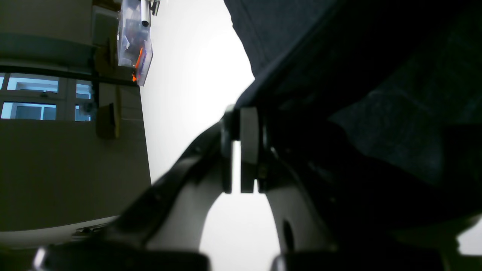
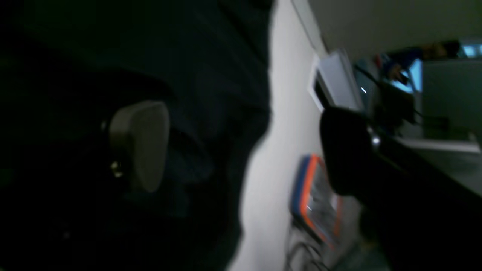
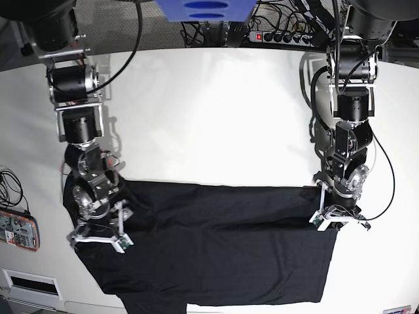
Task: Fold the T-shirt properly
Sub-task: 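Lift the shoulder edge and drag it across the shirt toward the hem, then pull the held edge back toward the robot with both grippers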
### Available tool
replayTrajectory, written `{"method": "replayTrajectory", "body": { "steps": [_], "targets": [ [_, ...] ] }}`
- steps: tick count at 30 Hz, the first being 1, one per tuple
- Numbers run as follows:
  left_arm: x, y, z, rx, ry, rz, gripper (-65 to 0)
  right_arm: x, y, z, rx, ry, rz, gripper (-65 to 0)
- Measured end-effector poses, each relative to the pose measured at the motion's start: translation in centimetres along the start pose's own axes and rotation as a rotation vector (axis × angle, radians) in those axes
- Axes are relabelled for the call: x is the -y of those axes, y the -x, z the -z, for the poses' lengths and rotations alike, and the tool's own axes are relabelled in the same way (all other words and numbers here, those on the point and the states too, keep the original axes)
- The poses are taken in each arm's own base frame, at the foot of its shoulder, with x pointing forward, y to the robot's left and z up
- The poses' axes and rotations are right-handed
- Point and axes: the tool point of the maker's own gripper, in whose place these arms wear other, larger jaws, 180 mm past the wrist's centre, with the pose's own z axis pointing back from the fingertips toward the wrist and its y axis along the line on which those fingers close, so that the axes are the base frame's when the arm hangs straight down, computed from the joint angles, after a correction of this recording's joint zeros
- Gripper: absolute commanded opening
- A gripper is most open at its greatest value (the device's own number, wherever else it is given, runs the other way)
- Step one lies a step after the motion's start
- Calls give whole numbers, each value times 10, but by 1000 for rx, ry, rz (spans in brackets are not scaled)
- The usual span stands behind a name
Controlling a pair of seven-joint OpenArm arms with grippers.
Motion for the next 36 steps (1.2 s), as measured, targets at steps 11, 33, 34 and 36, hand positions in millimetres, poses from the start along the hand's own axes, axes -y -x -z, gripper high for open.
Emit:
{"method": "replayTrajectory", "body": {
  "steps": [11, 33, 34, 36],
  "targets": [
    [-32, -15, 14, 9, -44, -22, -650, 11, -43, -26, 145, 73, 6, -37],
    [-40, -10, 17, -98, -57, -53, -331, 1, -79, -48, 237, -82, 310, -34],
    [-42, -13, 17, -87, -62, -56, -331, 1, -79, -49, 232, -87, 322, -34],
    [-33, -16, 13, -77, -57, -57, -331, -3, -79, -51, 233, -106, 364, -34]
  ]
}}
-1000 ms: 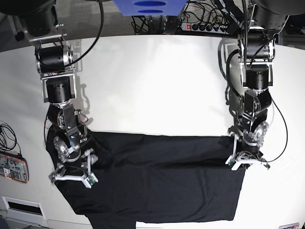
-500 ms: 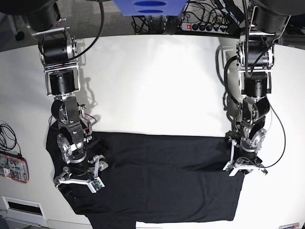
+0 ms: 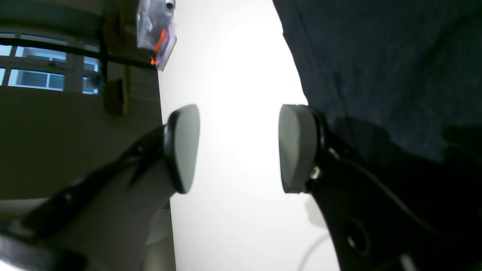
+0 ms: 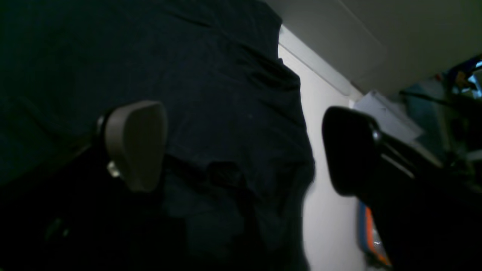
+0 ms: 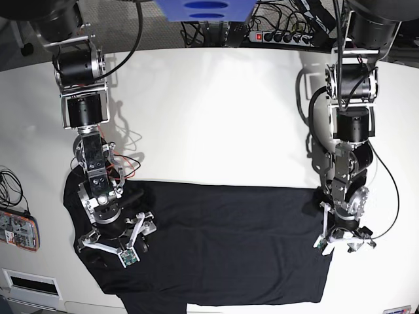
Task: Fold the T-shirt properly
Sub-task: 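Pull the held edge back toward the robot with both grippers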
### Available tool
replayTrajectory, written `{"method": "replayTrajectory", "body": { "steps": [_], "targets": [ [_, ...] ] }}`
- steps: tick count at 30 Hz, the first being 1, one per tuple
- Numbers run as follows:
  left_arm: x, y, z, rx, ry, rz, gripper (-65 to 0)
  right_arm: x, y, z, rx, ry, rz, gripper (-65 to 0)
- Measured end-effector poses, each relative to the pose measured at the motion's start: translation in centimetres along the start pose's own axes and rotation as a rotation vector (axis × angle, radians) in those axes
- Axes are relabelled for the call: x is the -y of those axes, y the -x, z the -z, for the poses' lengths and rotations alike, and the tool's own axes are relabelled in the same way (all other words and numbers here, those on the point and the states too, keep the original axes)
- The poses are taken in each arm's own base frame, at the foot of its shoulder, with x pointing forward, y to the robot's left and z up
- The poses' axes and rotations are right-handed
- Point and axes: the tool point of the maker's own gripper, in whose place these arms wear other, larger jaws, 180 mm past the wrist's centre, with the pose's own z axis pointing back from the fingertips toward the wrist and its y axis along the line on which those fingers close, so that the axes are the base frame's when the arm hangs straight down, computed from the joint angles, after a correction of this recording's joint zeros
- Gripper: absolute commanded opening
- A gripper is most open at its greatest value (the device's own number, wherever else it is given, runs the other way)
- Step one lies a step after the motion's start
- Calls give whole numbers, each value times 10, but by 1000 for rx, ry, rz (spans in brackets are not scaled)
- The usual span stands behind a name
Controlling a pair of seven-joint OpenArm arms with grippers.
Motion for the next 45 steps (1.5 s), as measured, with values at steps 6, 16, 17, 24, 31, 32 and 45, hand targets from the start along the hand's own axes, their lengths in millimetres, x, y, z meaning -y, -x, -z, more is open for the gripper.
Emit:
{"method": "replayTrajectory", "body": {
  "steps": [6, 16, 17, 24, 31, 32, 45],
  "targets": [
    [54, -13, -15, 30, 105, -163, -331, -30, 50, -9, -146, -107, 219, -34],
    [66, -11, -18, -53, 247, -856, -331, -15, 59, -4, -154, -85, 363, -35],
    [70, -14, -19, -51, 266, -885, -331, -19, 67, -3, -171, -90, 370, -35],
    [69, -11, -19, -48, 284, -883, -331, -20, 92, 3, -179, -74, 395, -35],
    [85, 9, -23, -84, 296, -866, -331, -38, 126, 4, -226, -92, 480, -35],
    [91, 14, -24, -103, 305, -866, -331, -41, 128, 5, -216, -95, 532, -35],
    [115, 45, -34, -105, 314, -896, -331, -53, 149, -12, -186, -81, 587, -35]
  ]
}}
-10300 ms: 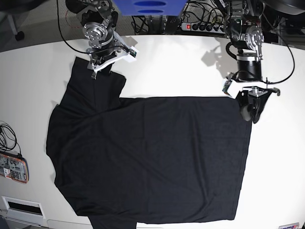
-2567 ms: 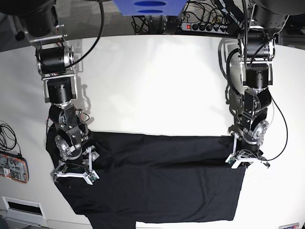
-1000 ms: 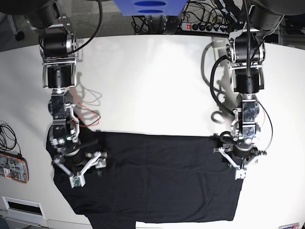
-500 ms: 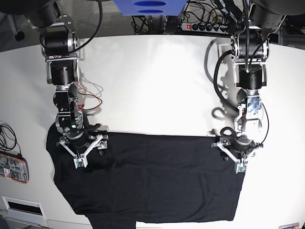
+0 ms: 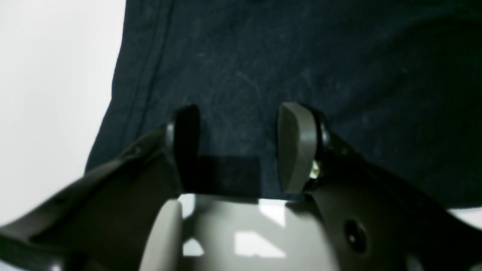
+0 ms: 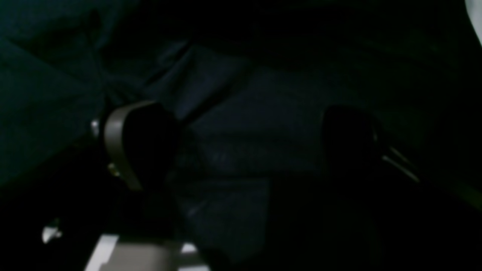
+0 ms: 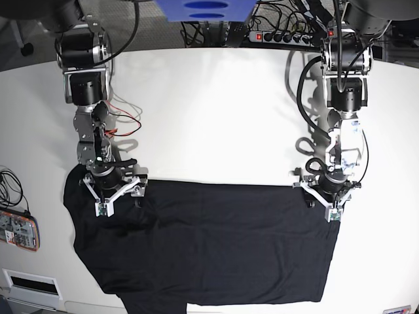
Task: Fold the T-shirt properly
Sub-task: 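Pull the held edge back toward the robot with both grippers, then drag the held edge with both grippers, right gripper sweeping sideways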
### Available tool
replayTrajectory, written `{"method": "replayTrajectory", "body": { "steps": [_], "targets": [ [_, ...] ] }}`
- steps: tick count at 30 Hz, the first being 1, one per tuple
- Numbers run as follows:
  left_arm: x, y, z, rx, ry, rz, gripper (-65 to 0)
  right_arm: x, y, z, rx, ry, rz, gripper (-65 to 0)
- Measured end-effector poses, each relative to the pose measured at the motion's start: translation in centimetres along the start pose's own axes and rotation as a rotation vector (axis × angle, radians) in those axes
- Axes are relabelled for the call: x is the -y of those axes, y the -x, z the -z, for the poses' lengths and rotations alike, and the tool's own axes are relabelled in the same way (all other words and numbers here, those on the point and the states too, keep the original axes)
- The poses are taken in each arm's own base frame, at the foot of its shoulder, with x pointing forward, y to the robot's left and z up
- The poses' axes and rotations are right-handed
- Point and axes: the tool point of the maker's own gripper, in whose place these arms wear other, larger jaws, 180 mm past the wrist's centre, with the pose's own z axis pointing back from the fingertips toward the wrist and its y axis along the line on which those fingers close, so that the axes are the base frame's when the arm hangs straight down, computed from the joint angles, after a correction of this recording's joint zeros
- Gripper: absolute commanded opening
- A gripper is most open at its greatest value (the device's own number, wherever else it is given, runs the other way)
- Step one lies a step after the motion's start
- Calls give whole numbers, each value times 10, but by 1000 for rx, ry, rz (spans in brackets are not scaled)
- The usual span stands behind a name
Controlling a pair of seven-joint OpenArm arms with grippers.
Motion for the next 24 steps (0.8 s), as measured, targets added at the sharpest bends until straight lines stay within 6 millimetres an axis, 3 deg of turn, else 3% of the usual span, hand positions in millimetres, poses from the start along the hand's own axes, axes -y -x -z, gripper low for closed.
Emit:
{"method": "replayTrajectory", "body": {
  "steps": [4, 14, 24],
  "targets": [
    [-1, 2, -1, 9, 0, -1, -331, -4, 8, -12, 54, -8, -6, -35],
    [-2, 6, -3, 16, -1, -2, -331, -4, 10, -13, 65, -8, -4, -37],
    [2, 24, -29, 34, -3, 39, -331, -5, 31, -30, 99, -14, -14, -37]
  ]
}}
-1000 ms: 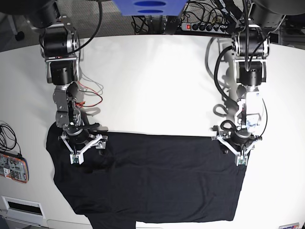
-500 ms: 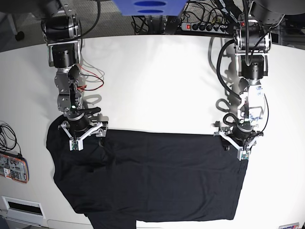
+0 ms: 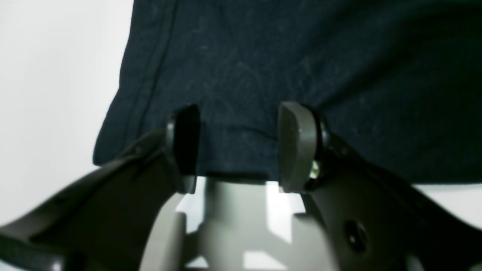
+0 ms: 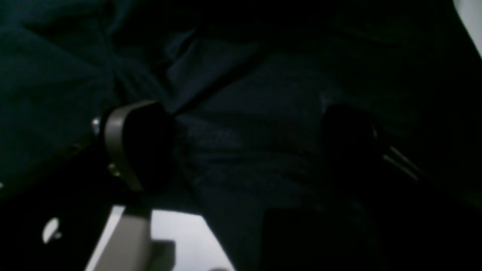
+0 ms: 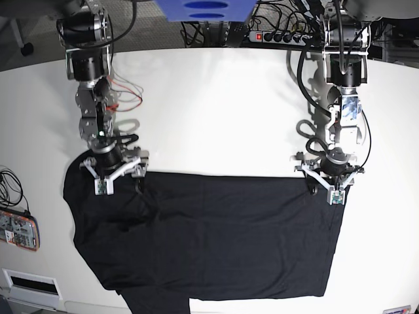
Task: Fold the T-shirt properly
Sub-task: 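Drag the held edge with both grippers, right gripper sweeping sideways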
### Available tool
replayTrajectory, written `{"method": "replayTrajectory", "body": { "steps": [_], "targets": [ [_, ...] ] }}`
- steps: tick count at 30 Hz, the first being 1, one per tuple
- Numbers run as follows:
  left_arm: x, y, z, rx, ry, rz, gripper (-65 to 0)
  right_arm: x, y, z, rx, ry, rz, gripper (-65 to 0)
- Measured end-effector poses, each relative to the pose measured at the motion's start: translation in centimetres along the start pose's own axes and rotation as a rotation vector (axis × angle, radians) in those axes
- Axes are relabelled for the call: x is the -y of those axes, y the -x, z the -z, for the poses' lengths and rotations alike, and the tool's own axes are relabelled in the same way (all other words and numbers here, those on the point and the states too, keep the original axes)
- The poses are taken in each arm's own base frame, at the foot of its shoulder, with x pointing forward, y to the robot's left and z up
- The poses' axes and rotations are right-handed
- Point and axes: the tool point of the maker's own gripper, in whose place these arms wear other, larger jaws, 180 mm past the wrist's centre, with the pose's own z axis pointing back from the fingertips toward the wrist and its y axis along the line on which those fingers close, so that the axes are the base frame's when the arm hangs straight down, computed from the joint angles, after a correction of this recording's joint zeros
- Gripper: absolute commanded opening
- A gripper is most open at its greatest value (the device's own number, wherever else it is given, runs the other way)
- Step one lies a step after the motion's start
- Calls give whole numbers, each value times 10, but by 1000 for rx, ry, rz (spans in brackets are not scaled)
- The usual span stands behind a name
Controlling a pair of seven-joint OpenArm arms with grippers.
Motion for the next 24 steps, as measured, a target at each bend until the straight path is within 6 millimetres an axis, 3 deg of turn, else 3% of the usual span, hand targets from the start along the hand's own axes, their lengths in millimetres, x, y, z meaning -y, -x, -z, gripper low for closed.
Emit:
{"method": "replayTrajectory", "body": {
  "steps": [14, 19, 24],
  "targets": [
    [4, 24, -29, 22, 7, 30, -331, -20, 27, -50, -89, -31, -42, -37],
    [8, 36, -46, 18, 15, 44, -331, -26, 33, -62, -114, -43, -49, -37],
    [8, 32, -46, 13, 15, 49, -331, -26, 32, -62, -118, -43, -51, -37]
  ]
}}
